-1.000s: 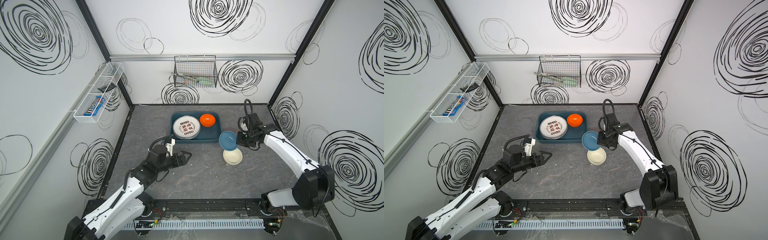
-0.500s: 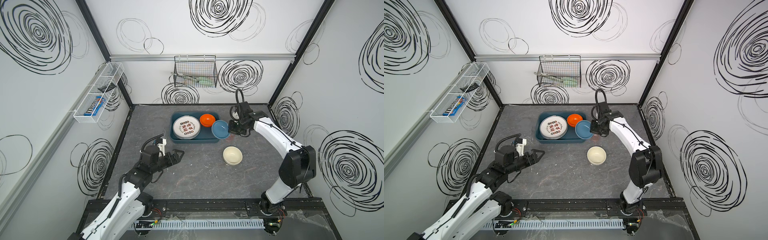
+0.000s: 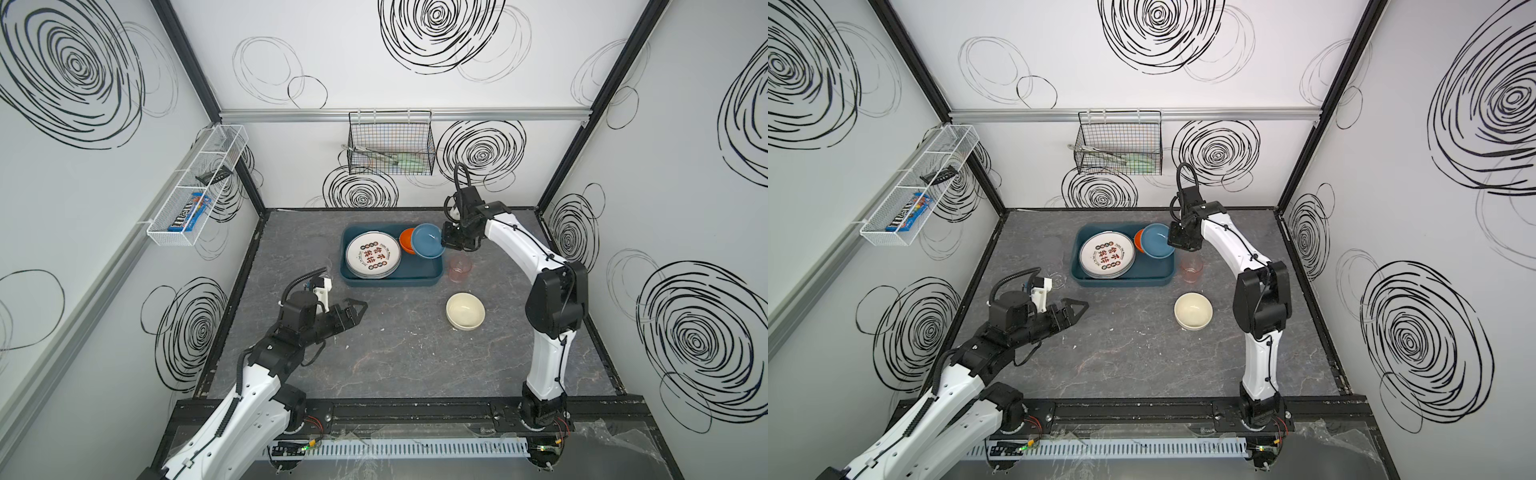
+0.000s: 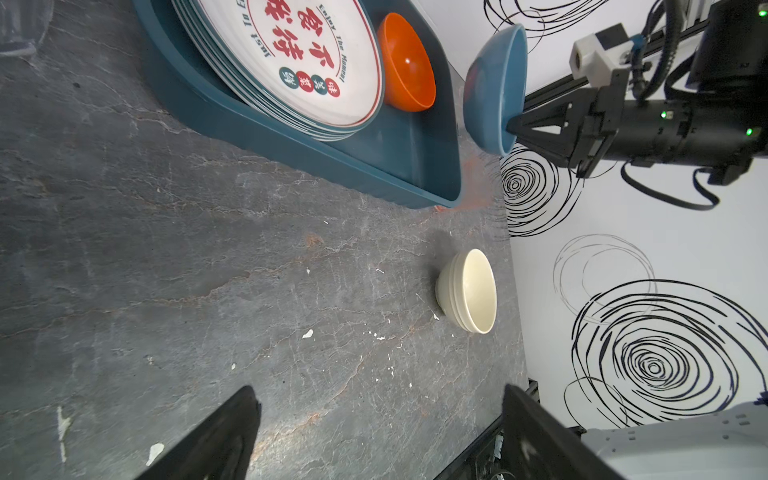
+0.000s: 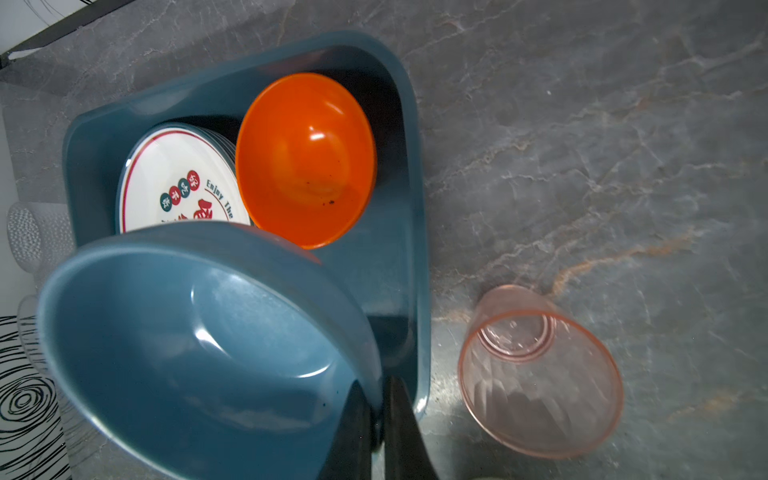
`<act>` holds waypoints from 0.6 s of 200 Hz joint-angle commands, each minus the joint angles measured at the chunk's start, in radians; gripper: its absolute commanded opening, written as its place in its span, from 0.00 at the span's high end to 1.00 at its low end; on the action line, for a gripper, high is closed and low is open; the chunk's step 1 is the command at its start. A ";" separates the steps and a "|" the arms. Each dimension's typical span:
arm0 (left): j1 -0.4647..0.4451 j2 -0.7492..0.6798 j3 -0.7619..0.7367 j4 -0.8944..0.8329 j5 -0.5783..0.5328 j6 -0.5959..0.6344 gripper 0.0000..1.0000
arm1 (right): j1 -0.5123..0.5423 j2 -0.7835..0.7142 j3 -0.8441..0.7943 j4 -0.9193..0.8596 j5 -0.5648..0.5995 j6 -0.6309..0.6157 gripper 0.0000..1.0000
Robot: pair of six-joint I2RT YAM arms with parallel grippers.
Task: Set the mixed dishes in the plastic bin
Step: 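Lift the blue bowl off the cream bowl and carry it to the bin, then lower the blue bowl into the orange bowl inside the teal bin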
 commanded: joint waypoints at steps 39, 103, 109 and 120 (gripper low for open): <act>0.018 -0.024 -0.013 -0.003 0.006 0.000 0.06 | 0.006 0.197 0.297 -0.121 -0.024 0.018 1.00; 0.023 -0.033 -0.021 -0.013 0.005 -0.004 0.06 | 0.006 0.324 0.440 -0.116 -0.051 0.008 1.00; 0.022 -0.034 -0.021 -0.014 0.005 -0.004 0.06 | 0.005 0.330 0.440 -0.112 -0.051 0.008 1.00; 0.022 -0.036 -0.023 -0.015 0.005 -0.006 0.06 | 0.002 0.342 0.451 -0.107 -0.055 0.009 1.00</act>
